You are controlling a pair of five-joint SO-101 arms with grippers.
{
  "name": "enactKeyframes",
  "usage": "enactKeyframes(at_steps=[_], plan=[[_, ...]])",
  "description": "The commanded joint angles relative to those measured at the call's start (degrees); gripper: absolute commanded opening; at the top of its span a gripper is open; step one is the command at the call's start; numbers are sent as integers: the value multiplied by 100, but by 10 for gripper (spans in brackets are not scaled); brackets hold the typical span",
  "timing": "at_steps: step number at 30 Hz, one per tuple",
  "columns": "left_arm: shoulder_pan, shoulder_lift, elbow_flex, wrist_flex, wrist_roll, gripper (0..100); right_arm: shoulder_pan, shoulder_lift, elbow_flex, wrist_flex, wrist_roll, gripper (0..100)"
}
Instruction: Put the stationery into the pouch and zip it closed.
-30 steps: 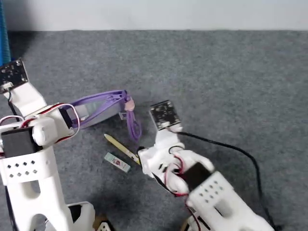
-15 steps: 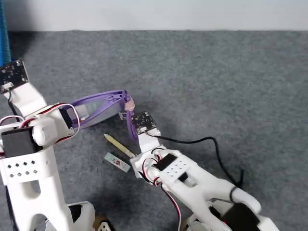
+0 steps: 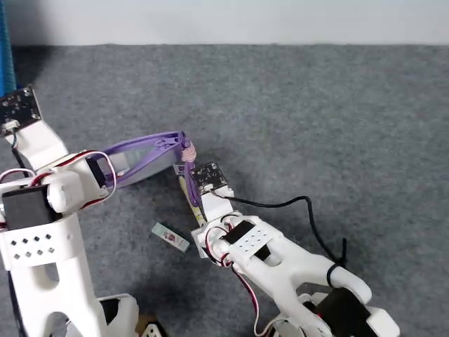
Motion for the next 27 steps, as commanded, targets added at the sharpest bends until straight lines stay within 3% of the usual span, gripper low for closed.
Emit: enactKeyframes(at_steps=[1,9,15,19,27], plan=[[-44,0,-277,44,44,11,-40,-31,-202,251,88,8],[-53,0,-277,44,26,11,655,-620,-202,1604,738,8],[-44,-9,-277,44,26,11,1420,-1692,-193,3152,1934,8],[-44,-9,-277,44,26,11,1842,-2132,-193,3538,2040,19],[-44,-9,-277,53,26,11,2070,-2255,-202,3099,2004,257]])
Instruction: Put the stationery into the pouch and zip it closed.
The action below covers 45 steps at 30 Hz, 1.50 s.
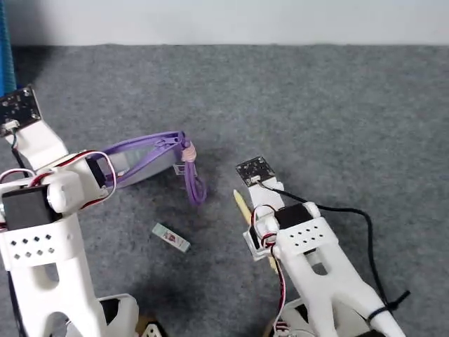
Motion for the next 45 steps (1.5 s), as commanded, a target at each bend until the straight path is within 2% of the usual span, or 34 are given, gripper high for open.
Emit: enactKeyframes(at_steps=[1,10,23,25,27,36,45], plan=[[-44,-9,-277,53,26,11,-31,-224,-105,-567,35,257],[-53,-9,-277,53,26,11,-488,13,-176,-2070,53,193],[-53,-9,-277,53,26,11,-101,3327,-2215,-2132,53,166],[-53,-9,-277,53,26,11,-4,3688,-2444,-2097,70,117],[-53,-9,-277,53,26,11,40,3785,-2558,-2088,70,14],[-26,-9,-40,0,18,11,48,2835,-2558,-980,79,7],[-18,-9,-66,-18,26,11,-180,462,-2576,400,35,7]])
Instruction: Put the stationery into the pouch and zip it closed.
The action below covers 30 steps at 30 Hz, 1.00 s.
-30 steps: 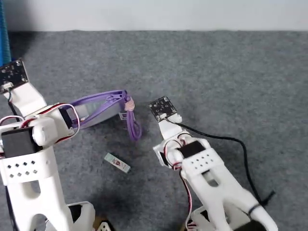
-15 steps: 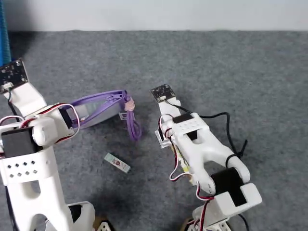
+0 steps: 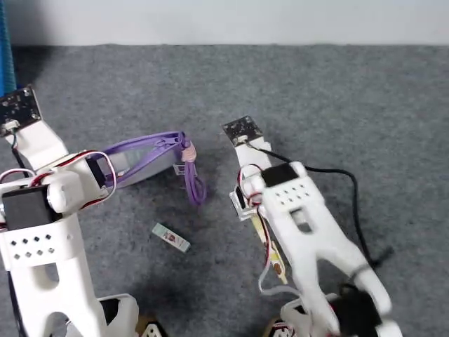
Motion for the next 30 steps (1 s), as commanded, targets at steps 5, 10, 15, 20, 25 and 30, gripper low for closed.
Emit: enactKeyframes(at_steps=[5,10,15,20,25,30], plan=[[-18,-9,-66,-123,26,11,-778,-2642,-281,470,26,7],[-9,-9,-66,-123,26,11,-1604,-3635,-290,418,18,7],[26,-9,-66,-123,26,11,-1886,-4013,-290,-593,-211,7],[229,-9,-75,-114,35,11,-1895,-4057,-281,-2009,-360,7],[229,-9,-75,-114,35,11,-2193,-4066,-290,-3371,-677,7],[211,-9,-75,-105,26,11,-2448,-4013,-281,-4611,-756,7]])
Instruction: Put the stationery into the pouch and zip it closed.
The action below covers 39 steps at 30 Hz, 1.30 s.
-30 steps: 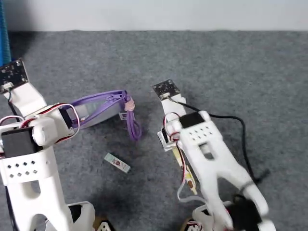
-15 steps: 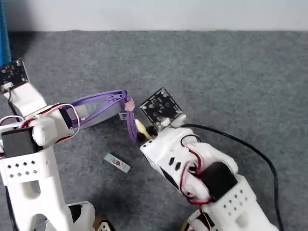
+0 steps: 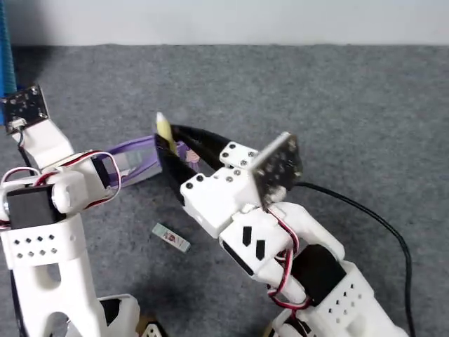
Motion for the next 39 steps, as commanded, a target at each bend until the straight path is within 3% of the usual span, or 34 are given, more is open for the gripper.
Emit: enactKeyframes(at_steps=[1,10,19,26,29,34,39], plan=[[9,-9,-75,-105,26,11,-207,-136,-255,-936,-88,7],[0,-9,-66,-88,26,11,-286,769,-255,-3073,-44,7],[-9,-9,-66,-79,26,11,101,1815,-88,-3134,-88,7],[-9,-9,-66,-105,26,11,127,1666,905,-3064,-44,9],[-9,-9,-66,-105,26,11,101,1341,1160,-2440,132,70],[0,-9,-66,-114,26,11,-136,629,1002,-822,457,311],[-18,-18,-145,-70,26,11,13,-92,475,1051,-9,302]])
